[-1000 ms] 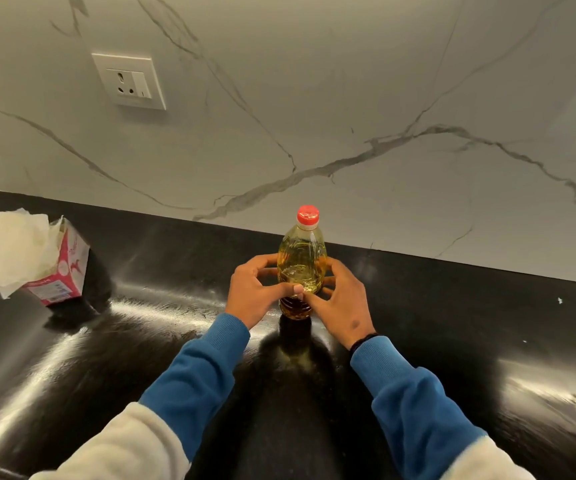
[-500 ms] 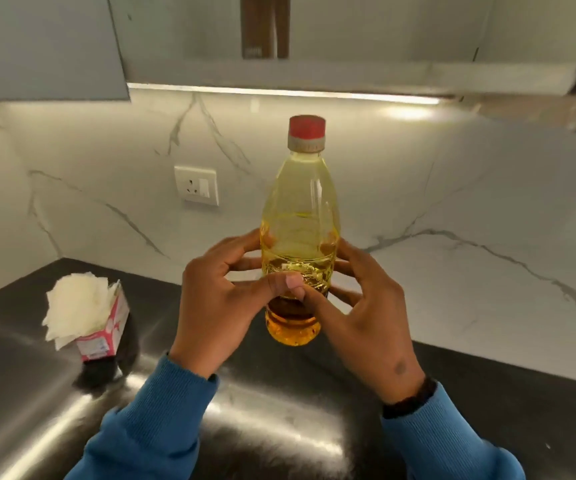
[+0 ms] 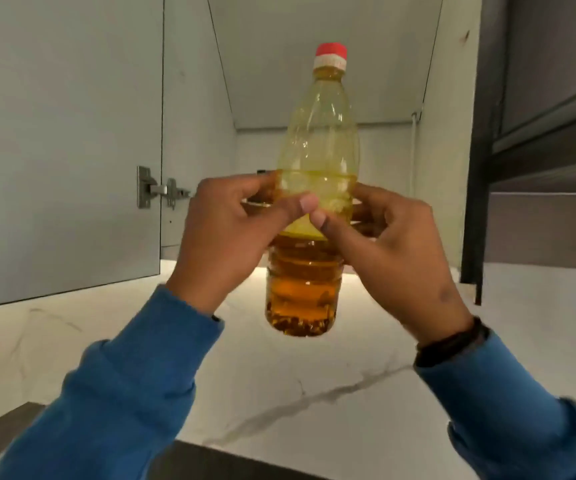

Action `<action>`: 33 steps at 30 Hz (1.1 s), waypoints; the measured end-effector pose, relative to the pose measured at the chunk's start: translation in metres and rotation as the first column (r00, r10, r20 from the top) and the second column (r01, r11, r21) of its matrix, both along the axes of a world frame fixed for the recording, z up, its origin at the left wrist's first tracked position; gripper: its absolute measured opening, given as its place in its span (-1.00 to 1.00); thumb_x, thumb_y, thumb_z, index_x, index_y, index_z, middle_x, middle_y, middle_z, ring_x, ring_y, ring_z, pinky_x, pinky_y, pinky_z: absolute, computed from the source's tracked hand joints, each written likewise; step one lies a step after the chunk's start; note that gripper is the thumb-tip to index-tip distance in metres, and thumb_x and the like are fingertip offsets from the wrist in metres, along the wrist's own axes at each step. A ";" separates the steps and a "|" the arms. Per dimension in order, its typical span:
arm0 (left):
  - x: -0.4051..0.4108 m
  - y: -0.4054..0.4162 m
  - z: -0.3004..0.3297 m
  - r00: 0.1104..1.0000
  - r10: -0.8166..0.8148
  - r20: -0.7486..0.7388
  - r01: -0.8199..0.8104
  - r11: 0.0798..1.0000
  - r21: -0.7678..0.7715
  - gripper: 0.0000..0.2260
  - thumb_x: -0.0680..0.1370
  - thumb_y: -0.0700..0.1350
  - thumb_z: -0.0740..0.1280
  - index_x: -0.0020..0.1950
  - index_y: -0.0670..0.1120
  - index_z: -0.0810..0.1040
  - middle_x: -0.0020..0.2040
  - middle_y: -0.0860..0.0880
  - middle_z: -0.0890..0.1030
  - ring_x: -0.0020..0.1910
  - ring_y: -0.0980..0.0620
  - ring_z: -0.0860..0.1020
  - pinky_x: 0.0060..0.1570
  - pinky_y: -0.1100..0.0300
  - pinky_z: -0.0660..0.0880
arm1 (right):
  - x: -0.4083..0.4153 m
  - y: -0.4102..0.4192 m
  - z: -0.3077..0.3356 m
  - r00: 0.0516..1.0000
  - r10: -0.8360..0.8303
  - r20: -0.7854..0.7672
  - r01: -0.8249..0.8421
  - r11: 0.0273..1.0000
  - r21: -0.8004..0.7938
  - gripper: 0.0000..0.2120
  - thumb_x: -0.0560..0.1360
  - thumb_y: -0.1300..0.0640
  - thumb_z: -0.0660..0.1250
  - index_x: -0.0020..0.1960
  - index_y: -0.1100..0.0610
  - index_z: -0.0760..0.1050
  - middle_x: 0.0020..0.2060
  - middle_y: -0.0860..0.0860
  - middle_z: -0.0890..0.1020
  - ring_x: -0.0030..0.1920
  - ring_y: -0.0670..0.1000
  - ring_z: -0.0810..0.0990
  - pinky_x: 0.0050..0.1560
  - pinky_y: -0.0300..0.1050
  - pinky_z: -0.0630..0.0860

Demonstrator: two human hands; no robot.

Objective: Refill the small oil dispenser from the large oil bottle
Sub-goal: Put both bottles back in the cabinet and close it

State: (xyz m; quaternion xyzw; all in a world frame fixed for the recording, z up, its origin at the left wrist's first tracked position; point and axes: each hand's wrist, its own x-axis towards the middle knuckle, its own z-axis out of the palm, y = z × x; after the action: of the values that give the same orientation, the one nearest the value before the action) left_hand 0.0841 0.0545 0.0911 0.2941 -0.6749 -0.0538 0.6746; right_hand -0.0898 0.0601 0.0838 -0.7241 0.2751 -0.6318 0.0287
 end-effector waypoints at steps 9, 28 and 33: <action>-0.019 -0.065 0.069 1.000 -0.020 0.011 0.019 0.996 0.086 -0.74 0.56 0.10 0.44 0.12 -0.02 0.73 -0.03 -0.06 0.73 0.01 -0.01 0.69 -0.06 0.02 0.70 | -0.010 -0.060 0.085 0.986 -0.167 -0.021 0.168 0.974 0.154 -0.68 0.45 -0.15 0.47 0.09 0.01 0.65 -0.15 0.01 0.71 -0.13 0.00 0.72 -0.09 0.11 0.69; -0.038 -0.164 0.061 0.990 -0.053 0.129 0.021 0.971 0.237 -0.63 0.56 -0.07 0.48 0.36 -0.07 0.60 0.27 -0.06 0.65 0.26 -0.05 0.58 0.32 -0.13 0.53 | -0.014 -0.142 0.082 0.961 -0.275 -0.005 0.253 0.875 0.414 -0.50 0.53 -0.02 0.43 0.38 0.13 0.43 0.17 0.14 0.61 0.08 0.16 0.65 -0.06 0.19 0.68; -0.034 -0.166 0.053 0.993 -0.077 0.091 0.050 0.961 0.271 -0.53 0.55 -0.07 0.49 0.43 -0.13 0.52 0.32 -0.10 0.61 0.30 -0.09 0.56 0.32 -0.15 0.53 | -0.010 -0.140 0.079 0.949 -0.314 -0.020 0.299 0.877 0.376 -0.51 0.54 -0.04 0.41 0.37 0.16 0.44 0.15 0.12 0.63 0.09 0.13 0.64 0.03 0.15 0.66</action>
State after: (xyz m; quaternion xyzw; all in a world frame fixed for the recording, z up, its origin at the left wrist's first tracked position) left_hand 0.0504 -0.1111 0.1442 0.3632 -0.7038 -0.1514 0.5914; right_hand -0.0999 -0.0802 0.1629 -0.6392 0.5009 -0.5791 0.0716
